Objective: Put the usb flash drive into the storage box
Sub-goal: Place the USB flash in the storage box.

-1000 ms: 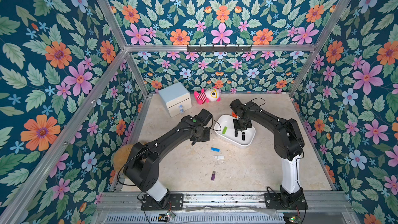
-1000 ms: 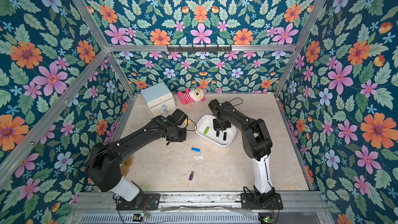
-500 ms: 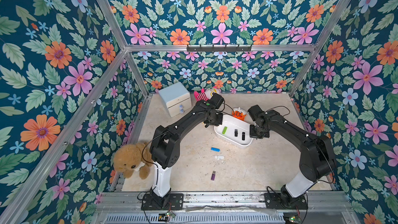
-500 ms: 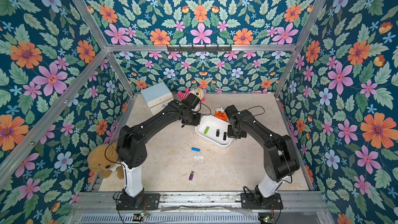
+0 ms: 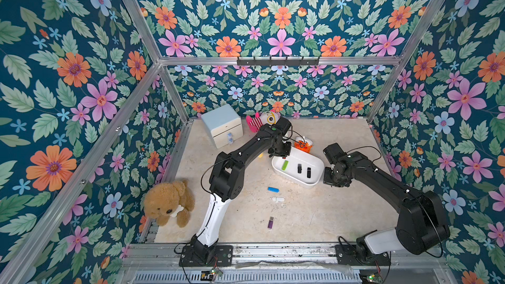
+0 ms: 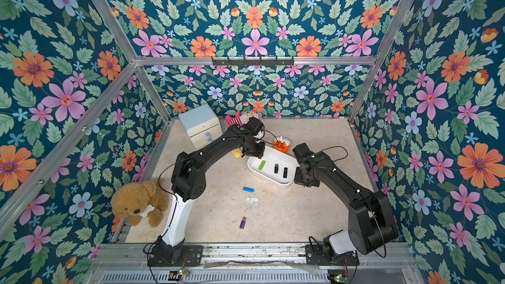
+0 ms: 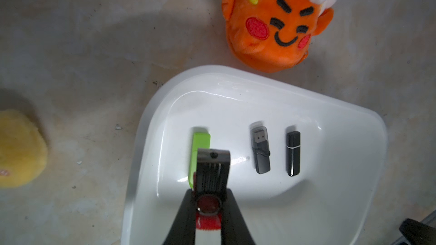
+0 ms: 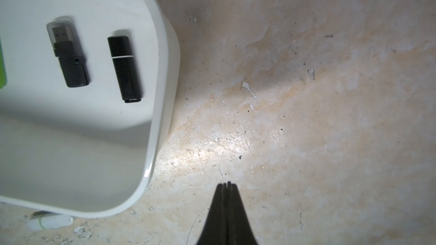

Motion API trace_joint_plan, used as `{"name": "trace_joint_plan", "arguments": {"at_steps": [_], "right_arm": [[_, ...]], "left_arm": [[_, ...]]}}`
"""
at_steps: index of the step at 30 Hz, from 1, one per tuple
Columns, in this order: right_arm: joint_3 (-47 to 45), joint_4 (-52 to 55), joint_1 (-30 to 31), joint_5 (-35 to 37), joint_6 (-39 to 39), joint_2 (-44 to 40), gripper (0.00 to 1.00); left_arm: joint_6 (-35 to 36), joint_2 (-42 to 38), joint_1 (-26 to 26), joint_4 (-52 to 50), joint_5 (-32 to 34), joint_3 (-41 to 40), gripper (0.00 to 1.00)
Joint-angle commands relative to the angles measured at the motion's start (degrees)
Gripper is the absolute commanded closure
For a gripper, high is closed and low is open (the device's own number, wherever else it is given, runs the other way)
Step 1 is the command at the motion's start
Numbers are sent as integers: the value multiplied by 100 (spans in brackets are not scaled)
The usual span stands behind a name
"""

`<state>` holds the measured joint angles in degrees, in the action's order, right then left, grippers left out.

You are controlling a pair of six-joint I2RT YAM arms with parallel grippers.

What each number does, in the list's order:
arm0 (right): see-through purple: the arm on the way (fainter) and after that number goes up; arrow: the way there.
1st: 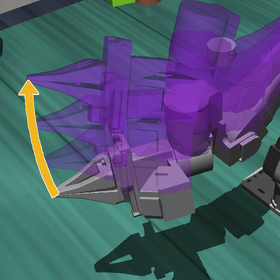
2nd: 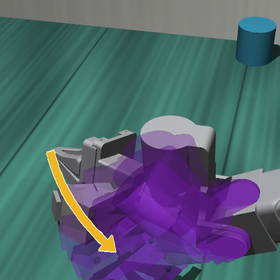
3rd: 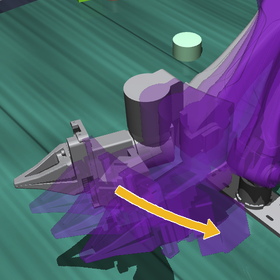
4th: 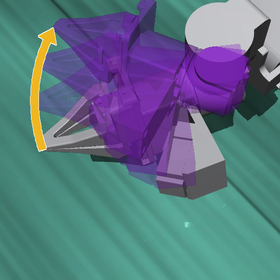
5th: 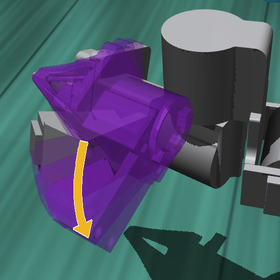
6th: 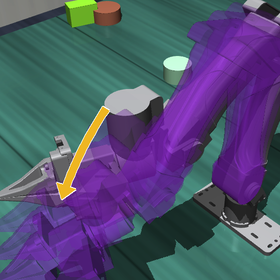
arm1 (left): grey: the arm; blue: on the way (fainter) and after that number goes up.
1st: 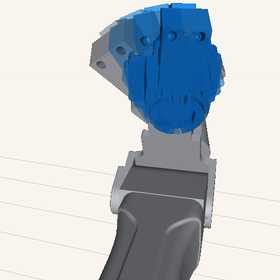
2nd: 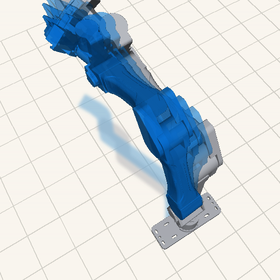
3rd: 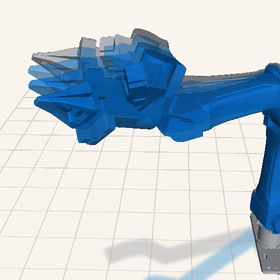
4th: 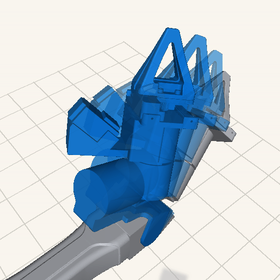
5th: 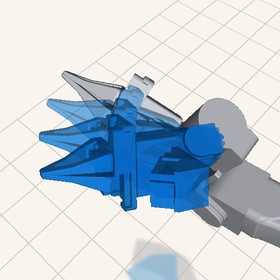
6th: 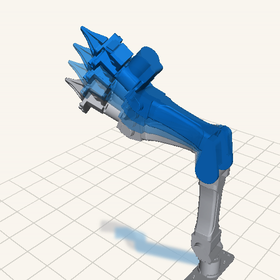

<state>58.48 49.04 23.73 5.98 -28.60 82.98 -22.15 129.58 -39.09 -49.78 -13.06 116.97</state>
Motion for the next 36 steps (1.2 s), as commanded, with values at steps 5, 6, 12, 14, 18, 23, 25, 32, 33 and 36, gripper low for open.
{"name": "trace_joint_plan", "arguments": {"at_steps": [5,6,12,14,18,23,25,32,33,36], "right_arm": [[39,-187,-48,-25,-40,275,100],[66,-191,-45,-34,-32,295,100],[216,-158,-44,-44,21,377,100],[226,-133,-46,-44,38,386,100],[197,-127,-46,-35,48,372,100],[174,-138,-50,-75,63,403,100],[164,-151,-44,-79,55,403,100],[174,-149,-46,-118,65,388,100],[173,-139,-44,-110,73,377,100],[133,-127,-49,-89,79,331,100]], "left_arm": [[151,162,-11,-278,389,10,100],[164,169,-9,-306,473,-6,100],[163,270,-2,-372,710,-118,100],[142,278,-10,-309,709,-197,100],[107,285,-10,-306,747,-274,100],[18,159,-11,-452,1026,-412,100],[-51,61,-11,-471,1184,-521,100],[-132,-6,-11,-293,1032,-671,100],[-126,24,-19,-317,1053,-650,100],[-108,99,-37,-342,1060,-588,100]]}}
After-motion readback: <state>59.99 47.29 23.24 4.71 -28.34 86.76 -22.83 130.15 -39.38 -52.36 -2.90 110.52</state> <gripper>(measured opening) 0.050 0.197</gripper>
